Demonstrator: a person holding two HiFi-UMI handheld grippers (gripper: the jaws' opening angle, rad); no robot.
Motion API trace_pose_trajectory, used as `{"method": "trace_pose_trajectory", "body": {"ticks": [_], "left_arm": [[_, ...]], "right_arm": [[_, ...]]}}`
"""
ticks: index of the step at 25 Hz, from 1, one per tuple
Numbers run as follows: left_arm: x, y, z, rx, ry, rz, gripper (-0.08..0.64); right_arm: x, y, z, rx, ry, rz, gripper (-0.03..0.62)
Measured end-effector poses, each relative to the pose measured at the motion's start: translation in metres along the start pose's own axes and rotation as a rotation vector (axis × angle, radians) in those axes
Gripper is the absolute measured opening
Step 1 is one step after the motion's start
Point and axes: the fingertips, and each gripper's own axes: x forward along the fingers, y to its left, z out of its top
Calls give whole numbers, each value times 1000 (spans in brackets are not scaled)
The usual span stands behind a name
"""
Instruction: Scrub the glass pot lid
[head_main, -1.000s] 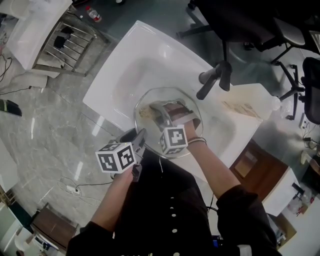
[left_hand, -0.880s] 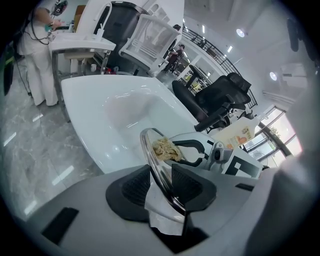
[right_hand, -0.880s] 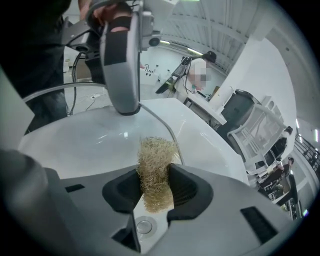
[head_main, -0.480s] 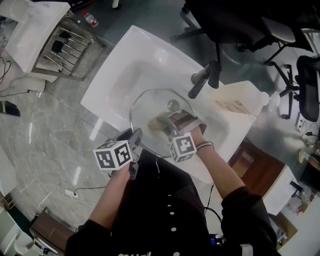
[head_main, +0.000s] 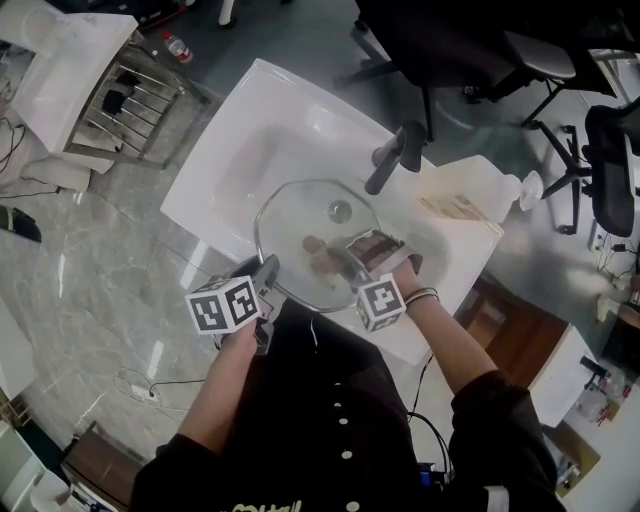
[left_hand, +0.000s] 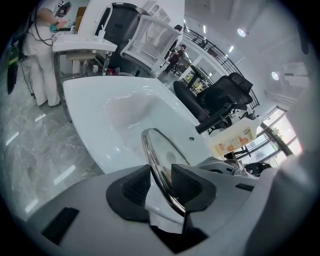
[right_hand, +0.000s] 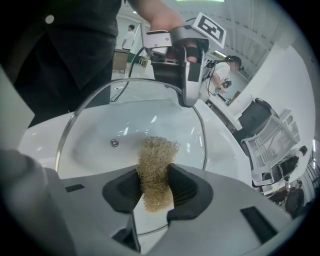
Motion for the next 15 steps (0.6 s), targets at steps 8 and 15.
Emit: {"method": "trace_pose_trajectory", "body": {"ticks": [8,15], "left_arm": [[-2,-3,1,16,1,9,147],[-3,-4,2,23,5,12,147]], "right_arm": [[-27,32,-21,-25,20,81,144],[-50,58,-33,-21,41,173,144]]}}
